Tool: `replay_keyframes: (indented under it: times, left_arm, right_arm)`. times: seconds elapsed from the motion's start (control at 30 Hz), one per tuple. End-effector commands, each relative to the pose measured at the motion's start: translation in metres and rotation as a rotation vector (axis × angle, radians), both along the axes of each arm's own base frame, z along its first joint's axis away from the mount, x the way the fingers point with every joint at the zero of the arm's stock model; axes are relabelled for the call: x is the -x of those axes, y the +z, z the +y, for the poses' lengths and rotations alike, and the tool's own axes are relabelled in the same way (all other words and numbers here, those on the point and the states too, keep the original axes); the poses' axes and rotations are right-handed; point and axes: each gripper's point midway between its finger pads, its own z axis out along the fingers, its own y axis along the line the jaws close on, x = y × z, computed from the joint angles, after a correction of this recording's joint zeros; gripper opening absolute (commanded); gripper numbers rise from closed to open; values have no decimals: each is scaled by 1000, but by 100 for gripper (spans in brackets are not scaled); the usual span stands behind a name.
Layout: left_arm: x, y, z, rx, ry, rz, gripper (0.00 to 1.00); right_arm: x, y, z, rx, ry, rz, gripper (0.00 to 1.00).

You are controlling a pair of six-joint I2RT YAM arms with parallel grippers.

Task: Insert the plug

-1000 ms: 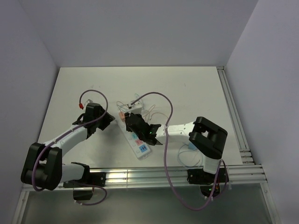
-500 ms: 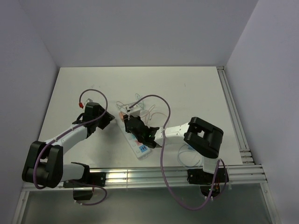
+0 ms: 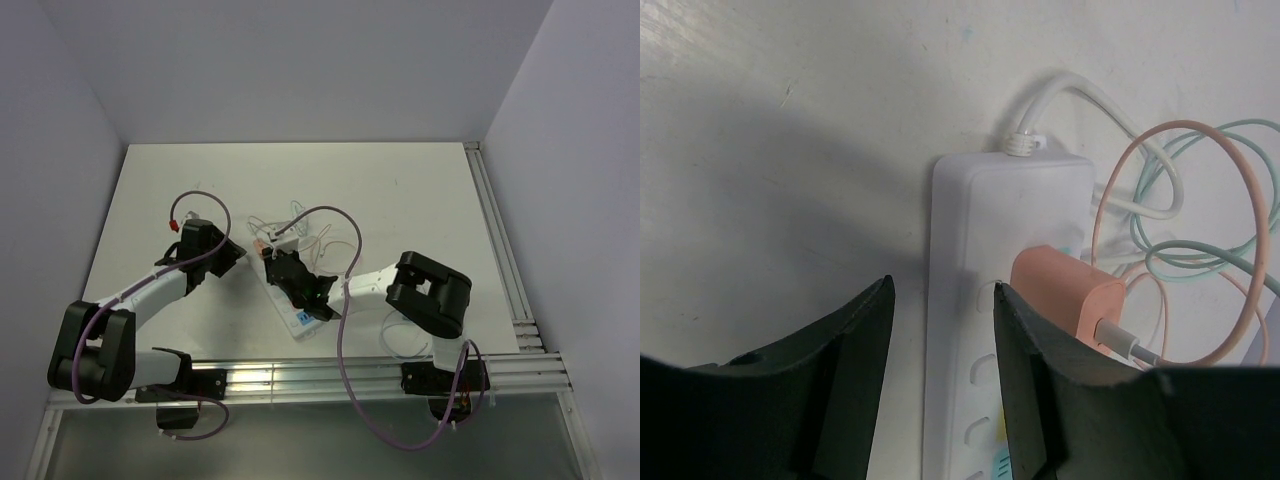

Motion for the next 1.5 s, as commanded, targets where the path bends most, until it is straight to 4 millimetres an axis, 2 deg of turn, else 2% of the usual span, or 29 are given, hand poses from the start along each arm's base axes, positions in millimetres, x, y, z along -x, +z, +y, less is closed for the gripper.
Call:
replay_keyframes:
  times: [0.0, 0.27, 0.43, 0.97, 1.27, 1.47]
  left_arm:
    - [-6, 9, -3, 11, -18, -42, 50]
    - [-4, 5, -3, 12, -17, -30, 50]
    - [-8, 8, -6, 26, -22, -50, 49]
    - [-5, 7, -5, 25, -24, -51, 50]
    - [-5, 10, -6, 32, -29, -57, 50]
    - [-6, 9, -6, 25, -29, -54, 50]
  right_arm:
    - [-4, -2, -7, -1, -33, -46, 0]
    - [3, 34, -10, -97, -17, -80, 0]
    - [4, 37, -6, -102, -18, -85, 0]
    - [-3, 24, 15, -80, 8, -87, 0]
    - [-2, 2, 10, -47, 4, -65, 0]
    - [-2, -5, 9, 3, 17, -71, 0]
